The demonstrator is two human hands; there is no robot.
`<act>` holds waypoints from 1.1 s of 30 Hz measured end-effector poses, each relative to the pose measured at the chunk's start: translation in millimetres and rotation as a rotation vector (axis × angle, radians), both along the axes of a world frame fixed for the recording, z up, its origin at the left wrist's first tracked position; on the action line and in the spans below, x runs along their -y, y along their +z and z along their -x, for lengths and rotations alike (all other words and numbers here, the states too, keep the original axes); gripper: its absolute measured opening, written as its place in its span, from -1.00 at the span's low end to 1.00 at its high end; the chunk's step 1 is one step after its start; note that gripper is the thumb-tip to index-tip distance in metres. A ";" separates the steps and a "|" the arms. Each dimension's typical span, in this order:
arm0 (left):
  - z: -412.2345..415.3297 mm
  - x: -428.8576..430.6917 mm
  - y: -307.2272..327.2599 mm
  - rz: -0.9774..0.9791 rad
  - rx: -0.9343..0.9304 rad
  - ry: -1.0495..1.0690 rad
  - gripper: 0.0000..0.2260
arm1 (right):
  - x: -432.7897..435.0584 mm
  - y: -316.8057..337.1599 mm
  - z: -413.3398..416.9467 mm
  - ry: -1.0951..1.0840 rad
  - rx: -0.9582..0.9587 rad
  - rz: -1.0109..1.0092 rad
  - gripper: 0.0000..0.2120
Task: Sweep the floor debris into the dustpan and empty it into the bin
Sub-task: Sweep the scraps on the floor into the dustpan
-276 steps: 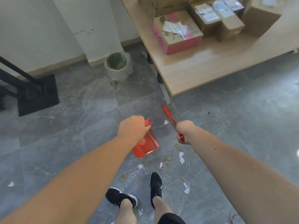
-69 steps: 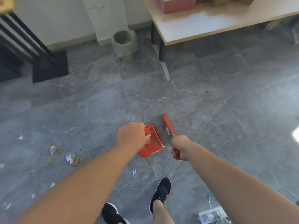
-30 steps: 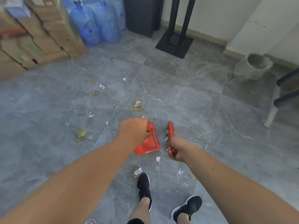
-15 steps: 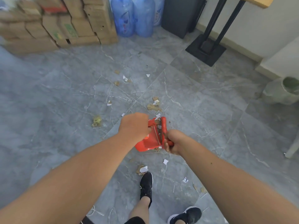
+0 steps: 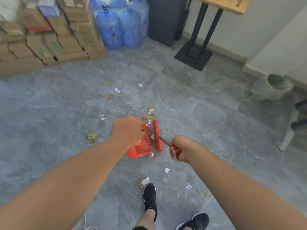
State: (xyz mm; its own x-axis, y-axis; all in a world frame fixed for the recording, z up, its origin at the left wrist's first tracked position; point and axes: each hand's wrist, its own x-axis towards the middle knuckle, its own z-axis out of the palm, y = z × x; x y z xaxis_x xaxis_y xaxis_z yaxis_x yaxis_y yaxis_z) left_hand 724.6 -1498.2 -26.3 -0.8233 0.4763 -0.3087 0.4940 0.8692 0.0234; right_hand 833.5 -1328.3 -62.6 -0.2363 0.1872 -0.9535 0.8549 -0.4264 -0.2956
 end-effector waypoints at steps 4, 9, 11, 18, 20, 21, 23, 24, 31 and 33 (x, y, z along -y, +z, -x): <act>-11.2 -35.6 11.3 -0.030 0.056 -0.072 -0.77 | -29.4 4.9 -32.3 -0.080 -0.005 -0.019 -0.81; -45.0 -96.1 14.7 -0.052 0.027 -0.251 -0.74 | -72.3 15.6 -103.0 -0.248 -0.031 -0.053 -0.78; -66.8 -124.3 15.7 -0.064 -0.002 -0.338 -0.71 | -94.9 17.2 -138.8 -0.300 -0.031 -0.081 -0.77; -177.1 -227.6 19.3 -0.061 -0.012 -0.581 -0.70 | -174.7 17.7 -293.0 -0.491 0.023 -0.103 -0.83; -216.7 -253.8 16.1 -0.055 -0.003 -0.649 -0.69 | -189.2 18.2 -339.7 -0.552 0.031 -0.119 -0.82; -237.2 -265.6 13.3 -0.048 0.004 -0.688 -0.68 | -194.4 18.4 -362.6 -0.585 0.040 -0.129 -0.81; -279.3 -287.2 8.2 -0.037 0.022 -0.763 -0.67 | -202.6 18.7 -406.5 -0.644 0.053 -0.135 -0.79; -300.6 -298.2 6.6 -0.039 0.033 -0.797 -0.66 | -206.6 19.2 -427.9 -0.677 0.054 -0.135 -0.78; -442.3 -365.6 3.0 -0.050 0.086 -1.014 -0.66 | -225.7 16.2 -574.0 -0.914 0.094 -0.112 -0.80; -481.6 -381.5 3.1 -0.039 0.077 -1.080 -0.66 | -226.6 13.5 -615.4 -0.985 0.086 -0.096 -0.80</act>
